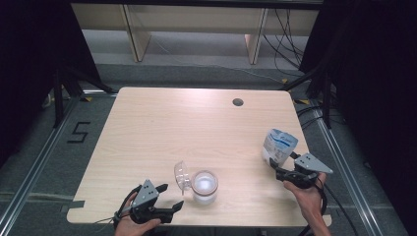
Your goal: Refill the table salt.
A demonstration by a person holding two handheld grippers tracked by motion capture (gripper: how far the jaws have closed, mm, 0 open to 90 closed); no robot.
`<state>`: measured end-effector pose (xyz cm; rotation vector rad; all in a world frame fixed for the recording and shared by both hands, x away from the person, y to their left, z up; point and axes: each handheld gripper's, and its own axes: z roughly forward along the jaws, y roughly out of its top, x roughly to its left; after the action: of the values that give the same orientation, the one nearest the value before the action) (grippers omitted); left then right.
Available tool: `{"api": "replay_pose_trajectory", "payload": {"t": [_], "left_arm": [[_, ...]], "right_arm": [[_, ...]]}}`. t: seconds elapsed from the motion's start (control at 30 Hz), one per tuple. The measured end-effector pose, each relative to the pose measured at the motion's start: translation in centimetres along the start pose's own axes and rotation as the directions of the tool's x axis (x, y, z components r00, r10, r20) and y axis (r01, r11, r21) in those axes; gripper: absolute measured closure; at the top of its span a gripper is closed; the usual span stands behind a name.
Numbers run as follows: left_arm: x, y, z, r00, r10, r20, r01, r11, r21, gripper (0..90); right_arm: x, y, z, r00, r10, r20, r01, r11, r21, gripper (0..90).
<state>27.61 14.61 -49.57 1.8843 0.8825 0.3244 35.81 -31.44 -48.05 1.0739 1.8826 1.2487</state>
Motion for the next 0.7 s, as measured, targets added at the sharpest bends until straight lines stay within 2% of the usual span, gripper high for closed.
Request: {"api": "replay_pose_trajectory", "payload": {"t": [0.03, 0.07, 0.1, 0.13, 0.2, 0.33, 0.4, 0.5, 0.7], "left_arm": [[0.1, 0.0, -0.1, 0.9998, 0.018, 0.000, -0.018, 0.9998, 0.001, 20.5], [0.1, 0.0, -0.1, 0.9999, 0.014, -0.001, -0.014, 0.9999, 0.000, 20.5], [0.1, 0.0, -0.1, 0.9999, 0.014, -0.001, -0.014, 0.9999, -0.001, 20.5], [0.0, 0.0, -0.1, 0.9999, 0.014, -0.002, -0.014, 0.9999, 0.000, 20.5], [0.0, 0.0, -0.1, 0.9999, 0.013, -0.002, -0.013, 0.9999, 0.001, 20.6], [-0.1, 0.0, -0.1, 0.9999, -0.009, -0.010, 0.009, 1.0000, -0.003, 20.5], [0.1, 0.0, -0.2, 0.9999, 0.010, -0.011, -0.010, 0.9999, 0.001, 20.6], [-0.1, -0.1, -0.2, 0.9998, -0.017, -0.009, 0.017, 0.9998, -0.012, 20.6], [-0.1, 0.0, -0.3, 0.9998, -0.006, -0.019, 0.006, 1.0000, 0.004, 20.6]], "right_arm": [[0.2, -0.1, -0.2, 1.0000, 0.009, 0.002, -0.009, 1.000, 0.006, 27.3], [0.1, -0.1, -0.4, 1.0000, -0.010, 0.001, 0.010, 1.000, 0.007, 27.3], [0.4, -0.1, -0.7, 1.0000, 0.006, 0.005, -0.006, 1.000, 0.018, 27.2], [0.4, -0.1, -0.7, 1.0000, -0.006, -0.003, 0.006, 1.000, 0.007, 26.9], [0.7, -0.1, -1.3, 0.9999, -0.015, 0.000, 0.015, 0.999, 0.030, 25.8], [1.1, -0.5, -2.1, 1.0000, 0.001, 0.009, -0.001, 0.998, 0.056, 24.3], [1.3, -0.7, -2.6, 0.9999, 0.008, 0.008, -0.008, 0.998, 0.062, 24.6], [1.4, -0.9, -3.3, 0.9999, 0.000, 0.017, -0.001, 0.997, 0.077, 24.1], [2.1, -1.3, -4.3, 0.9999, 0.005, 0.009, -0.006, 0.996, 0.093, 23.5]]}}
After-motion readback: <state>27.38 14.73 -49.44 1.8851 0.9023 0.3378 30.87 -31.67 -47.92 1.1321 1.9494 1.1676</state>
